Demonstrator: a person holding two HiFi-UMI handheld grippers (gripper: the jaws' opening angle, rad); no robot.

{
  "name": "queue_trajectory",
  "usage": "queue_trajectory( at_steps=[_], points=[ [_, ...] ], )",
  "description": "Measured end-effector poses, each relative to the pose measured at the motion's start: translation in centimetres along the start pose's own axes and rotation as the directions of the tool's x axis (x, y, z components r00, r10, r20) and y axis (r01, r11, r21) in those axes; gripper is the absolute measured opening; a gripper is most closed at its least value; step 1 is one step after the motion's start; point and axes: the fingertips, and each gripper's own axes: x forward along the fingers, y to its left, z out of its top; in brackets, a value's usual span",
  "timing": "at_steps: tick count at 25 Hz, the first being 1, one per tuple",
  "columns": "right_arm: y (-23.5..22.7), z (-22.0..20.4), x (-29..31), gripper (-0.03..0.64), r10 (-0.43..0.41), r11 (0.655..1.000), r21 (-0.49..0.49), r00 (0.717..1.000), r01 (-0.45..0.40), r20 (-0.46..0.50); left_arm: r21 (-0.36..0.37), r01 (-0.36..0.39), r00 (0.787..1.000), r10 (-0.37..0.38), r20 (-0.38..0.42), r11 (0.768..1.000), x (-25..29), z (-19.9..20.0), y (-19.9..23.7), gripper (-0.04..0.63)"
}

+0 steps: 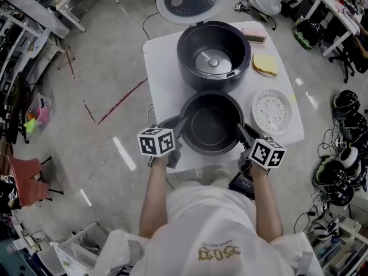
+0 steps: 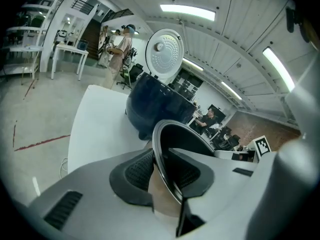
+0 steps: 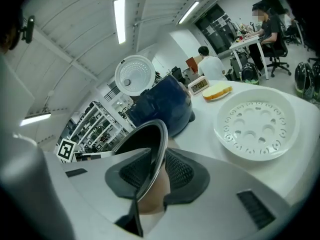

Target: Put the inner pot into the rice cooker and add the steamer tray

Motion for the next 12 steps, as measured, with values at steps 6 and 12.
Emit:
queue_trajectory(
  at_steps=[6,12],
  points=[
    [0.0,-0.1,-0.4,0.091,0.003,0.999,0.037,1.000,-0.003,-0.006,-0.021,-0.022,1.000,0.022,0.001,1.000,-0.2,-0.1,0.0,0.094],
    [0.6,0.0,-1.3,0.078,0.005,0.998,0.059,1.000,-0.006,0.011,-0.044,-0.011,1.000,0.012,0.014,0.999,-0.6,0.2,-0.3,0.083]
  ],
)
